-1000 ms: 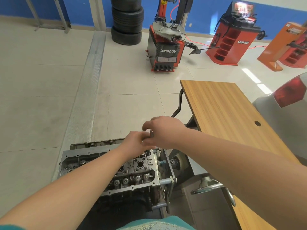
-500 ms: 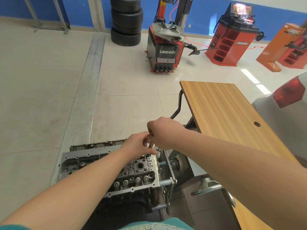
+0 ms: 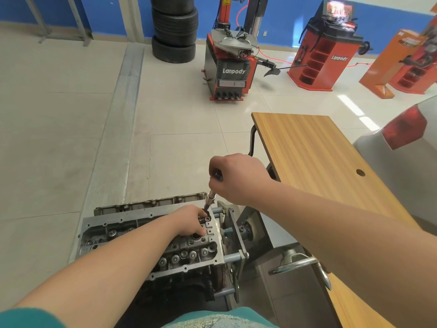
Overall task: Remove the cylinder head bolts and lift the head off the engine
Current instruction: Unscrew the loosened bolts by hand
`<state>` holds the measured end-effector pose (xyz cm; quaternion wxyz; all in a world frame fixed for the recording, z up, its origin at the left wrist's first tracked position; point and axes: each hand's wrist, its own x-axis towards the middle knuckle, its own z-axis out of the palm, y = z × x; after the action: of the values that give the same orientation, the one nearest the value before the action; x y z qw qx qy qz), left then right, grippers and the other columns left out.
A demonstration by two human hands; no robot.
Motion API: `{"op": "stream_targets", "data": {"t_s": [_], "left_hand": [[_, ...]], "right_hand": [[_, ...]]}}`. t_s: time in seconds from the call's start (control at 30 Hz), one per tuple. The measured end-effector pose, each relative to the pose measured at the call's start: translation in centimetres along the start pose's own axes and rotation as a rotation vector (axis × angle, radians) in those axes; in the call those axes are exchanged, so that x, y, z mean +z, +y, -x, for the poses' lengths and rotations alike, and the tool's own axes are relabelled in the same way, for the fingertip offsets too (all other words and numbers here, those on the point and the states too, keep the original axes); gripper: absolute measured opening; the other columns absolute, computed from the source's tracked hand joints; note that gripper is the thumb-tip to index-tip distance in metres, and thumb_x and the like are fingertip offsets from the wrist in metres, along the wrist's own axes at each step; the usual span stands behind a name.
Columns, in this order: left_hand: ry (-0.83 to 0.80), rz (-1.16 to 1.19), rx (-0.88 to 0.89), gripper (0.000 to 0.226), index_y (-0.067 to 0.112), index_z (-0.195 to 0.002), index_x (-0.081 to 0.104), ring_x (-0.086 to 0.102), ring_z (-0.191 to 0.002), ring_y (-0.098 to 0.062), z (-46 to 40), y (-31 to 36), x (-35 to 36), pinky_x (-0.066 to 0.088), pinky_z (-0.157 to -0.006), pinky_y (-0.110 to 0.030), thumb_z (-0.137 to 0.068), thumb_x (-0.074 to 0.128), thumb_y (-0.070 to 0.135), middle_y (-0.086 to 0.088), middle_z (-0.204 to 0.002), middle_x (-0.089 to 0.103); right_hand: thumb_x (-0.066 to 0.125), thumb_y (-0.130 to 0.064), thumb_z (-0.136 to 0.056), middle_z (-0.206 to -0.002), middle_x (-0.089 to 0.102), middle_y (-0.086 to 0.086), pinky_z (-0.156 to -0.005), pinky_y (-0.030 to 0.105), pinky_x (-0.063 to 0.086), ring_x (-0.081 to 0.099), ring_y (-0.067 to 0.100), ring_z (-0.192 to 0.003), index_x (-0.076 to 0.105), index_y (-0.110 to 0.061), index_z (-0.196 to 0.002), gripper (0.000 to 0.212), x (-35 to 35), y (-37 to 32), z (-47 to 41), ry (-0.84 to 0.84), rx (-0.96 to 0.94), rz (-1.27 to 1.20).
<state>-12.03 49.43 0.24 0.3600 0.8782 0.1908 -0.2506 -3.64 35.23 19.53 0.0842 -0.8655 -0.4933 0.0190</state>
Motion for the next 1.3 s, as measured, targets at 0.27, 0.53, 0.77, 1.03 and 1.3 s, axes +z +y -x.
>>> {"op": "stream_targets", "data": {"t_s": [0.27, 0.53, 0.77, 1.03, 1.3], "left_hand": [[0.043, 0.232, -0.004, 0.051, 0.028, -0.134, 0.064, 0.063, -0.072, -0.010, -0.3, -1.5, 0.1, 0.053, -0.063, -0.026, -0.088, 0.087, 0.023, 0.008, -0.099, 0.064], [0.554, 0.222, -0.057, 0.027, 0.032, -0.117, 0.072, 0.064, -0.092, -0.007, 2.6, -6.5, -0.7, 0.048, -0.072, -0.031, -0.109, 0.050, 0.046, 0.015, -0.101, 0.071], [0.579, 0.244, -0.125, 0.021, 0.033, -0.114, 0.076, 0.058, -0.087, 0.002, 4.0, -10.5, -0.7, 0.041, -0.068, -0.022, -0.103, 0.062, 0.044, 0.021, -0.094, 0.065], [0.574, 0.286, -0.099, 0.019, 0.033, -0.113, 0.076, 0.060, -0.090, 0.002, 4.7, -9.6, -0.8, 0.040, -0.067, -0.019, -0.103, 0.063, 0.042, 0.016, -0.099, 0.069], [0.326, 0.384, 0.178, 0.022, 0.048, -0.108, 0.072, 0.064, -0.108, 0.015, 5.9, -6.0, -1.8, 0.051, -0.091, -0.012, -0.094, 0.075, 0.032, 0.029, -0.112, 0.073]], "right_hand": [[0.054, -0.035, -0.095, -0.082, 0.067, -0.006, -0.063, 0.031, 0.053, 0.061, 0.021, -0.076, 0.065, -0.028, -0.101, 0.014, 0.4, 0.1, 0.1, -0.001, 0.019, -0.027], [0.058, -0.032, -0.101, -0.087, 0.066, -0.001, -0.073, 0.039, 0.059, 0.062, 0.024, -0.081, 0.066, -0.018, -0.108, 0.018, 2.2, -1.8, -0.7, -0.113, -0.014, -0.114], [0.057, -0.029, -0.103, -0.098, 0.070, 0.006, -0.069, 0.032, 0.045, 0.064, 0.028, -0.087, 0.067, -0.016, -0.114, 0.021, 4.6, -4.3, -2.0, -0.149, -0.053, -0.130], [0.055, -0.027, -0.103, -0.101, 0.071, 0.007, -0.070, 0.032, 0.046, 0.063, 0.028, -0.088, 0.067, -0.015, -0.118, 0.022, 5.8, -5.0, -2.8, -0.176, -0.054, -0.108], [0.061, -0.036, -0.102, -0.095, 0.067, 0.011, -0.061, 0.033, 0.044, 0.061, 0.031, -0.081, 0.063, -0.013, -0.110, 0.024, 6.5, -6.1, -2.9, -0.185, -0.048, -0.134]]}}
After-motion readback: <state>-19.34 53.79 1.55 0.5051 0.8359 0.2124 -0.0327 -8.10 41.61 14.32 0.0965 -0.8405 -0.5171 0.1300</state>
